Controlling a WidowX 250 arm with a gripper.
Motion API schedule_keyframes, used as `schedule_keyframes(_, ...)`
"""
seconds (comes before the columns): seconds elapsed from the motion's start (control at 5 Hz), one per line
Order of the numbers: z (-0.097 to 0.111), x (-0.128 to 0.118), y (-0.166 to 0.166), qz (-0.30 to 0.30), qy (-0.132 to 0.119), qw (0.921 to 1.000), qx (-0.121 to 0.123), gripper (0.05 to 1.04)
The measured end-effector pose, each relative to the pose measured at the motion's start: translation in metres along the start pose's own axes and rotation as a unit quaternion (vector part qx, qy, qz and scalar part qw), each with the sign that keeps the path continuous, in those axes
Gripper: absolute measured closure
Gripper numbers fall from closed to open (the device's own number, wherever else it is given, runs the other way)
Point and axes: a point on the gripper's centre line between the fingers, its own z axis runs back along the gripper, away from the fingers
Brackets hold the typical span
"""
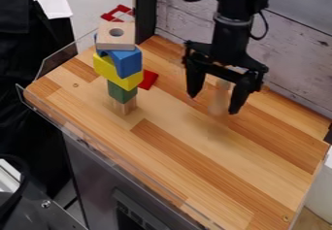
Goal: Put the prawn on top of the tower
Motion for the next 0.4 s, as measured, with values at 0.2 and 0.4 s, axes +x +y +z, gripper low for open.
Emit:
schedule_keyframes(0.2,-0.0102,0.0043,-0.0020,-0.010,0.014,0.9998,0.006,0.085)
schedule_keyframes(0.4,-0.0112,0.0073,-0.0023,-0.008,0.012,0.9999,0.008,0.085)
